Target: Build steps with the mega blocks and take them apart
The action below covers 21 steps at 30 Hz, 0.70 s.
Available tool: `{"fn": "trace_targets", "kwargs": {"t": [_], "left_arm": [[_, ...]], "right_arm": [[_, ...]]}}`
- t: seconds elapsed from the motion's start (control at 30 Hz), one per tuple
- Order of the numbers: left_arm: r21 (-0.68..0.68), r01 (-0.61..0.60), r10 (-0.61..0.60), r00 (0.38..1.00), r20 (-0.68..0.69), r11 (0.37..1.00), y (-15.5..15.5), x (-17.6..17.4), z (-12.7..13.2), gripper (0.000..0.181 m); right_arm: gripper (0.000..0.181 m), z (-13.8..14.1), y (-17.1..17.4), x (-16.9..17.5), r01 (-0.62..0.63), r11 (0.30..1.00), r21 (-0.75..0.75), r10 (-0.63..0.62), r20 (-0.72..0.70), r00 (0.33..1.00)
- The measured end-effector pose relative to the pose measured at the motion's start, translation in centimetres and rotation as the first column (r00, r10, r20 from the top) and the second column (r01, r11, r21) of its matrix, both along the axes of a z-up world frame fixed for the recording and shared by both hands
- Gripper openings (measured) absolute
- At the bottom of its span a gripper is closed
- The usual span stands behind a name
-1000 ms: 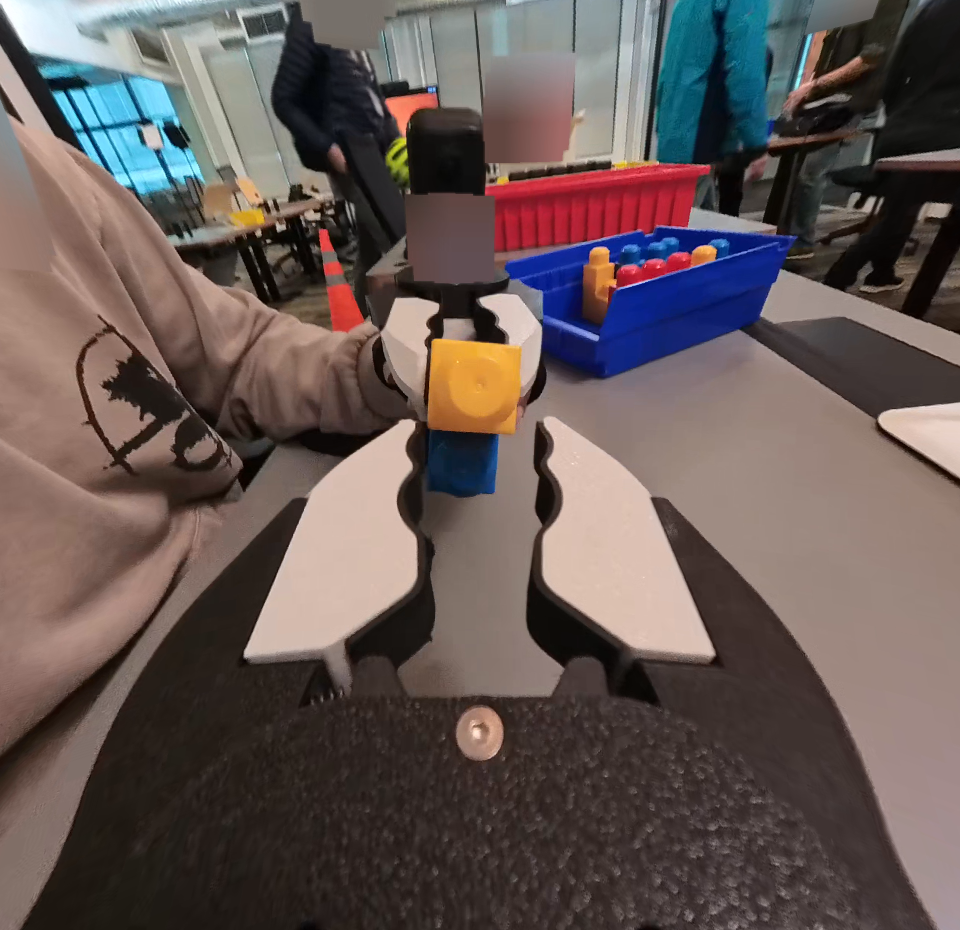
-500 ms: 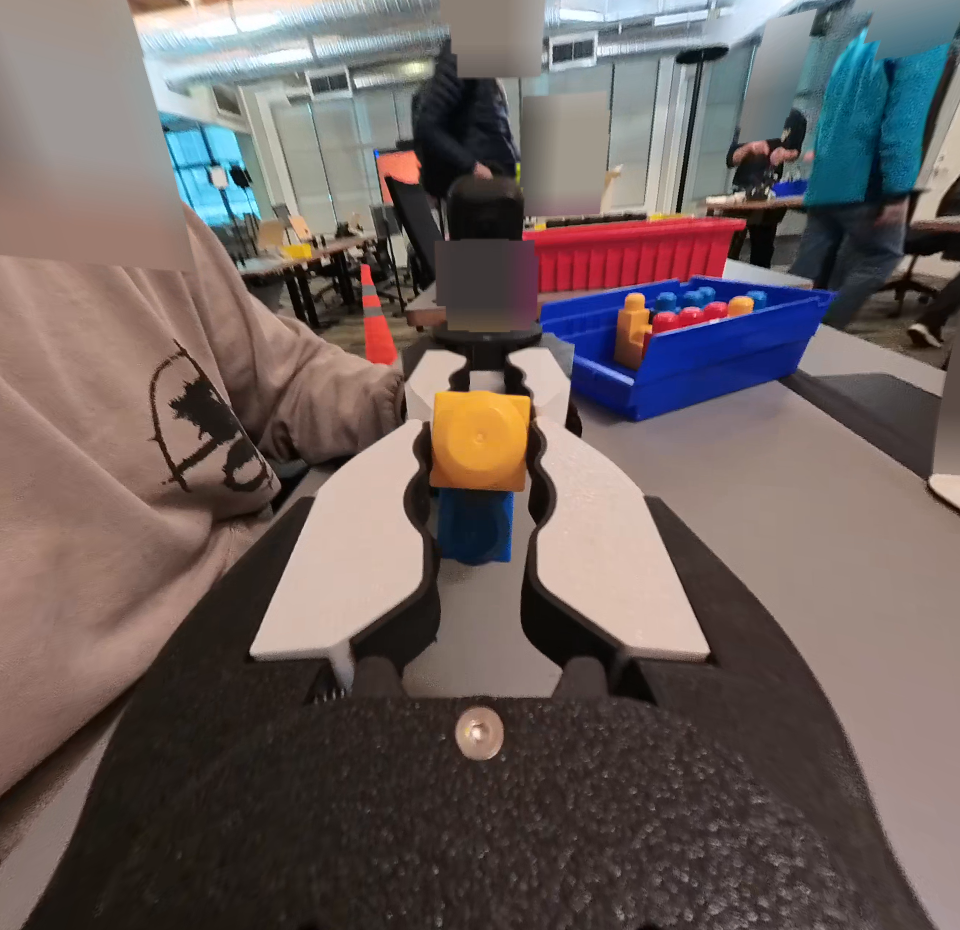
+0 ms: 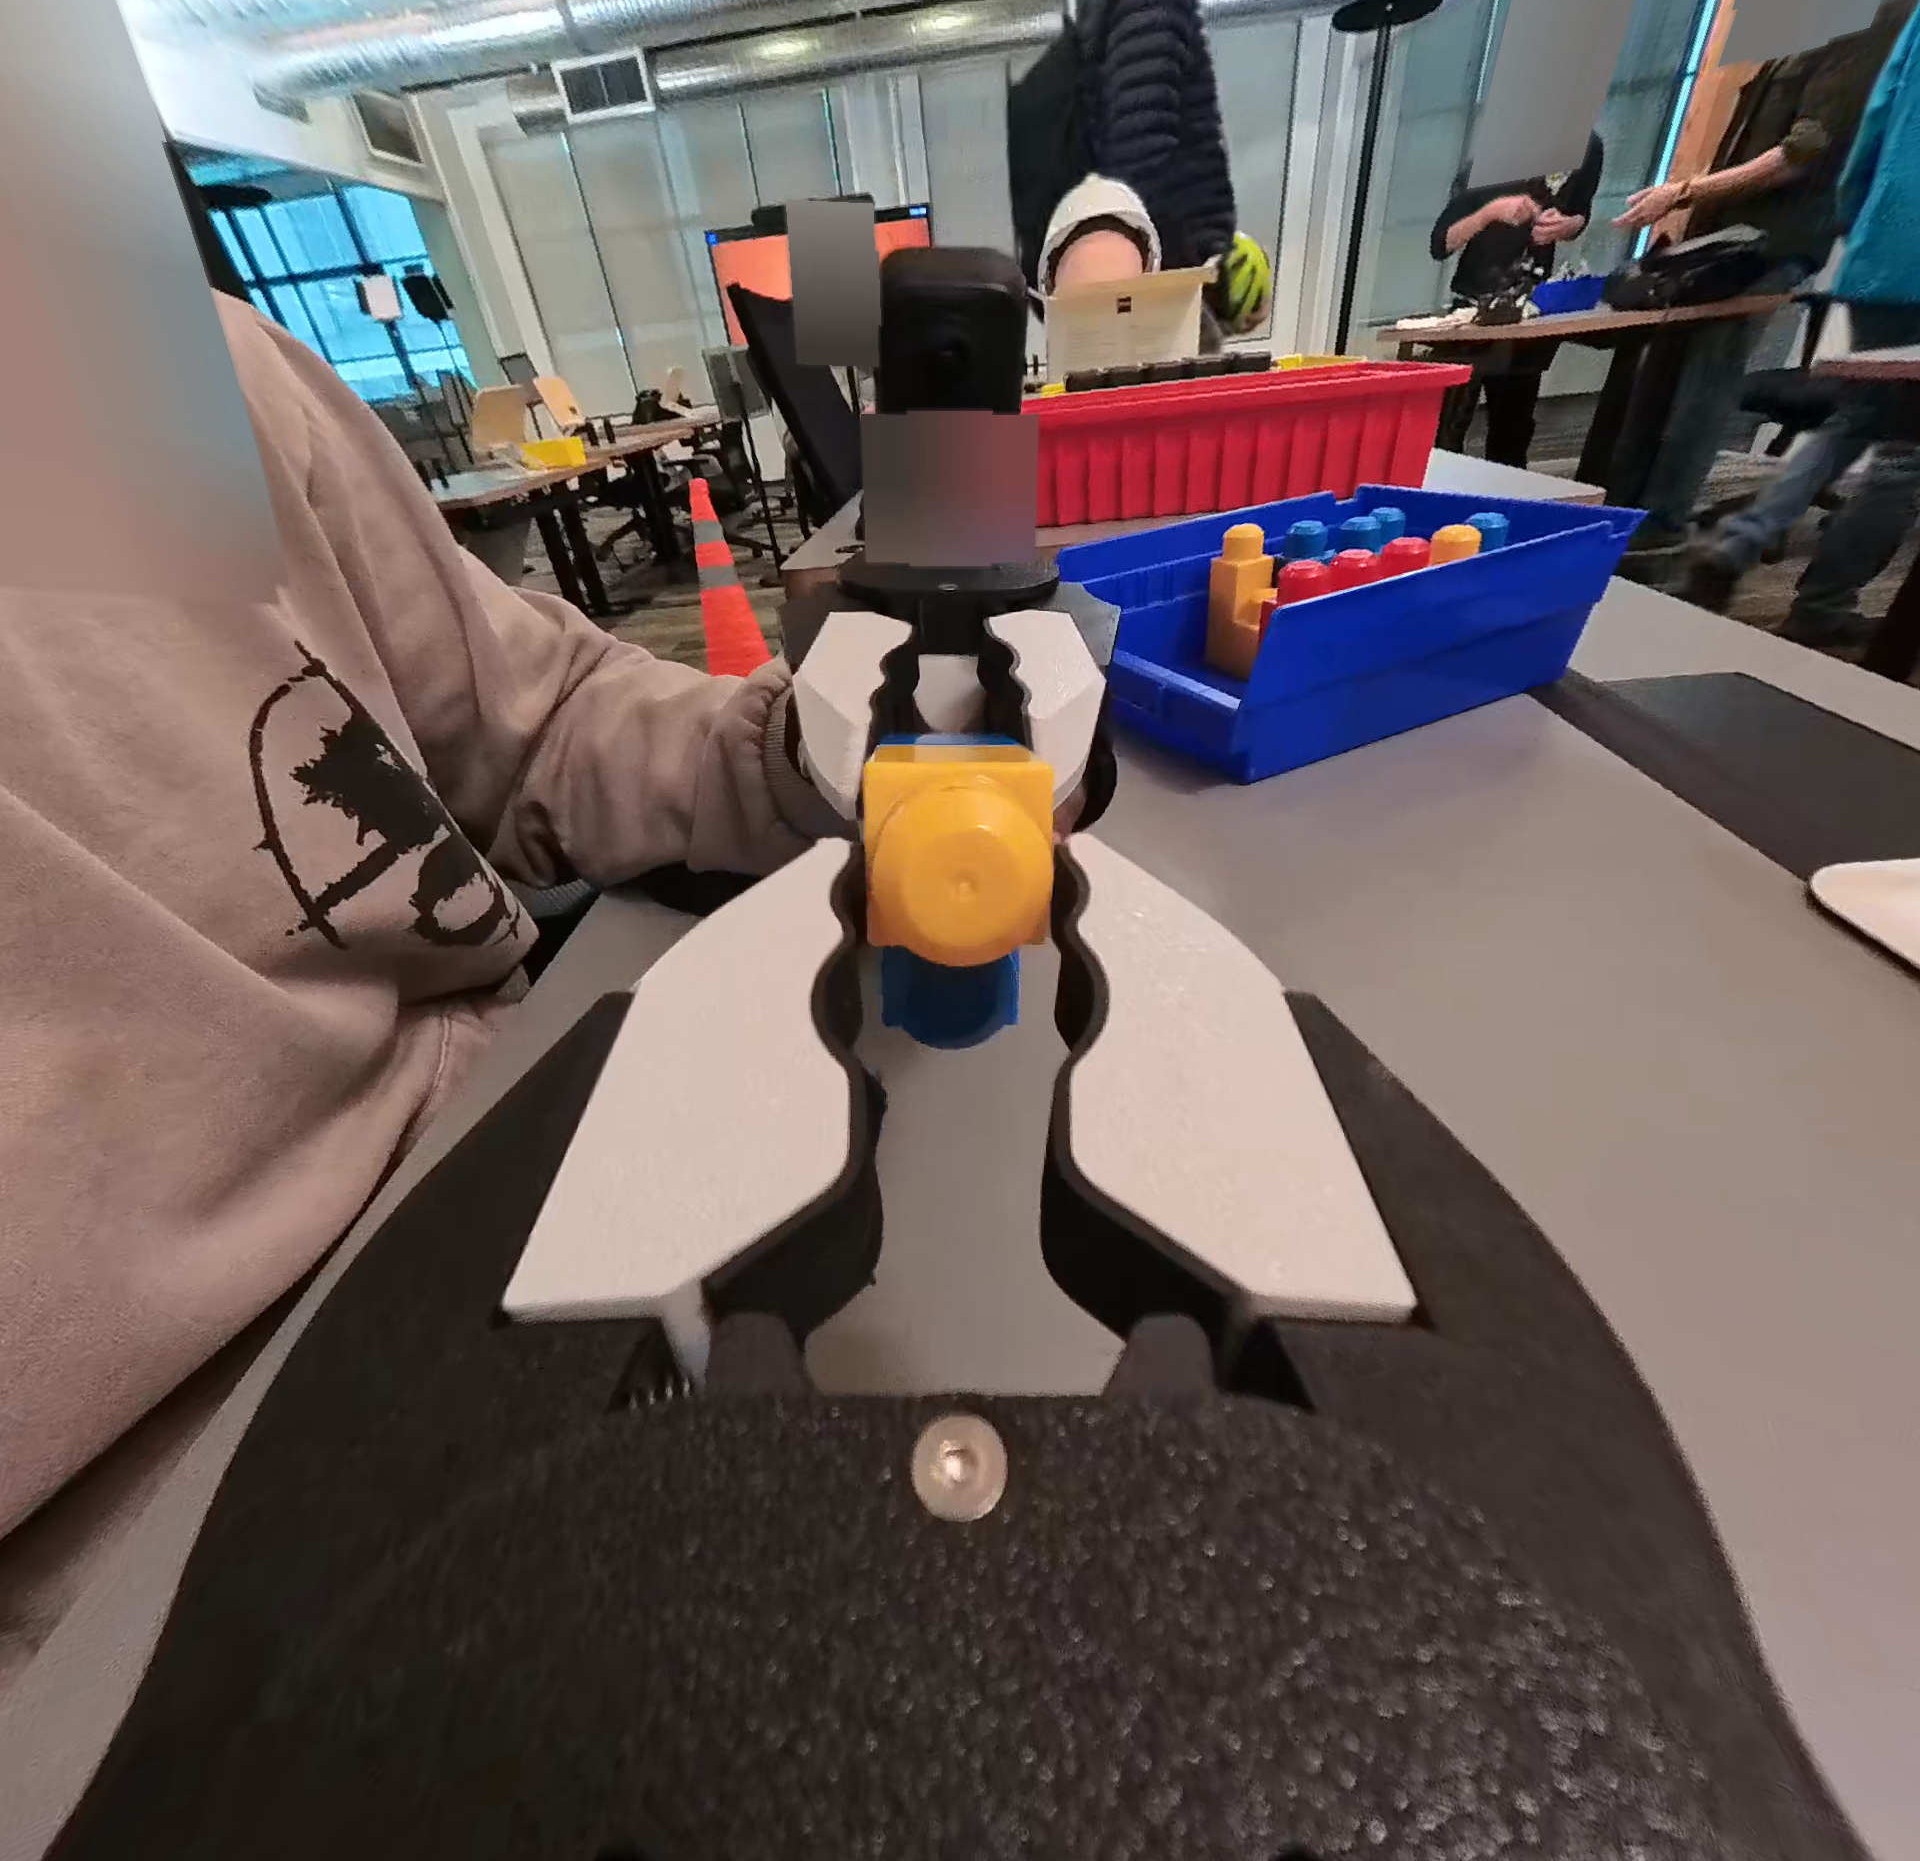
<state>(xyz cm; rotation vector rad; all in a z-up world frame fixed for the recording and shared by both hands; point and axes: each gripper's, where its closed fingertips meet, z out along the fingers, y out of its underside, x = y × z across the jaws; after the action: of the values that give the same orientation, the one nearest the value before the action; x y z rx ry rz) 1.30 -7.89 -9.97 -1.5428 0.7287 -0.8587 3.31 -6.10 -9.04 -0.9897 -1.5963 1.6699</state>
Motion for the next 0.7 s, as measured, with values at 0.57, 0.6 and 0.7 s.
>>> {"fn": "trace_targets", "kwargs": {"t": [0.57,0.6,0.7], "left_arm": [[0.011,0.019,-0.019,1.0,-0.015,1.0,-0.2,0.5,-0.1,0.037],[0.012,0.021,-0.021,1.0,-0.018,1.0,-0.3,0.6,-0.1,0.037],[0.014,0.027,-0.027,0.999,-0.021,1.0,-0.4,0.6,0.0,0.037]], "right_arm": [[0.033,1.0,-0.3,0.4,-0.005,1.0,0.005,0.006,-0.007,1.0],[0.033,1.1,-0.3,0.4,-0.008,1.0,0.007,0.008,-0.008,1.0],[0.032,1.3,-0.3,0.6,-0.015,1.0,0.009,0.015,-0.013,1.0]]}}
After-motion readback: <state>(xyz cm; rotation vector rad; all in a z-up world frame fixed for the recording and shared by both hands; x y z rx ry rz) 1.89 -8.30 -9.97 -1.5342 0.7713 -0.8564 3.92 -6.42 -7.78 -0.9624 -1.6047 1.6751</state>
